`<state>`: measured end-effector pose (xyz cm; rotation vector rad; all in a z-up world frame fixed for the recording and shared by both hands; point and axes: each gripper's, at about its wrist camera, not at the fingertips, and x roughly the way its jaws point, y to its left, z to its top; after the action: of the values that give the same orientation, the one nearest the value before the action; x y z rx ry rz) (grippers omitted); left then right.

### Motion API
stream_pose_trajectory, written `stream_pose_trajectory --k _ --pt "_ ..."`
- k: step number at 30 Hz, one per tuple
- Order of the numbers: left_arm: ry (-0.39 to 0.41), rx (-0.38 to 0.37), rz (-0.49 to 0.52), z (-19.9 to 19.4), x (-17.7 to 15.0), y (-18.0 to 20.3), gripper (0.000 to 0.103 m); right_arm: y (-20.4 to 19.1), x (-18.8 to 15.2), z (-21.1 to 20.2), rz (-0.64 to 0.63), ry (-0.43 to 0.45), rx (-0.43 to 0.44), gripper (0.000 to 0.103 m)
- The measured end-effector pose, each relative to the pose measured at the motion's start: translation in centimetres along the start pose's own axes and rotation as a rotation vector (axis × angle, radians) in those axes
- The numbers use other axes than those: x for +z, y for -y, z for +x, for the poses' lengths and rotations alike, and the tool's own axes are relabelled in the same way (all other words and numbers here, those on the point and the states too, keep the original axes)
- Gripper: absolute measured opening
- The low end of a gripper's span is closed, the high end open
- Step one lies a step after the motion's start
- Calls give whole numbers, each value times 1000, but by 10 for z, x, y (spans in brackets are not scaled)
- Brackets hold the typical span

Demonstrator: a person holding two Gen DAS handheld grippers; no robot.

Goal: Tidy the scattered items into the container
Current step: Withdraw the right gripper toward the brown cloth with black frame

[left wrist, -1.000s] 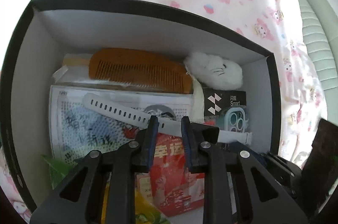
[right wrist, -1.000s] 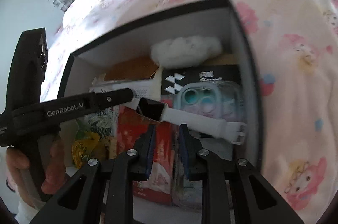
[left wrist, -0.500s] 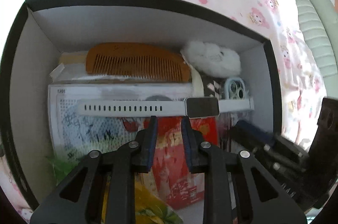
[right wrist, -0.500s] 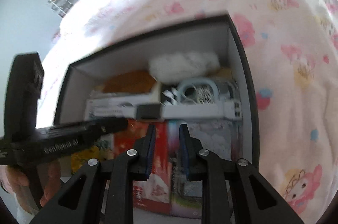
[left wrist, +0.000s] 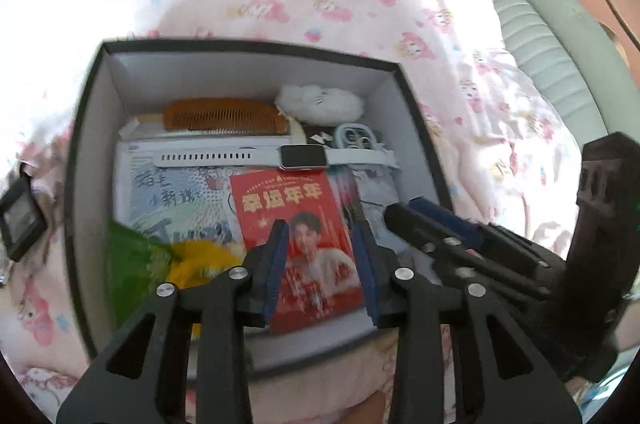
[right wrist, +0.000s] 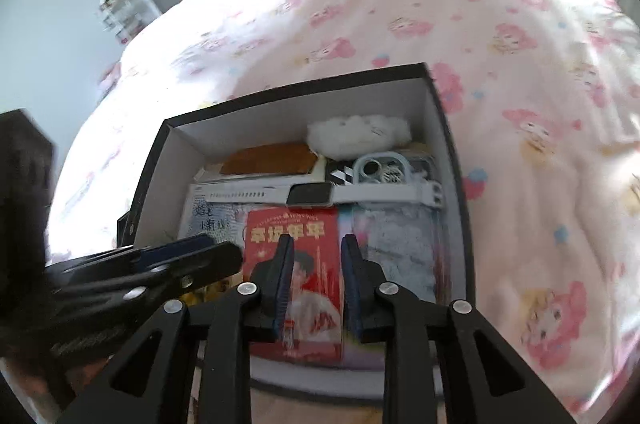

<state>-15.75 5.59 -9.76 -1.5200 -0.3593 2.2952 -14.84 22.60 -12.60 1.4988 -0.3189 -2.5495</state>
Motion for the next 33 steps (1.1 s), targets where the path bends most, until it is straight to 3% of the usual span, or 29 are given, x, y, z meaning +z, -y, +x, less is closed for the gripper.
stream_pose_trajectory --k 2,5,9,13,19,28,33 --pt "25 19 30 -11 -6 10 33 -11 -15 -9 -18 17 -18 22" --pt "31 -27 43 -26 -17 14 34 -16 -31 -24 -7 14 4 22" --pt "62 -32 51 -47 -36 19 36 -40 -49 -48 -44 58 -9 23" --pt "103 -66 34 -78 -54 13 40 -63 -62 -72 -102 108 -30 23" --pt "154 -49 18 -111 -73 2 40 -85 -76 -95 -124 146 -15 29" --pt "195 -13 -26 -144 -88 -37 40 -139 -87 -95 -193 142 58 29" --pt "201 44 -59 -158 -98 -68 40 -161 -91 -80 -207 116 97 29"
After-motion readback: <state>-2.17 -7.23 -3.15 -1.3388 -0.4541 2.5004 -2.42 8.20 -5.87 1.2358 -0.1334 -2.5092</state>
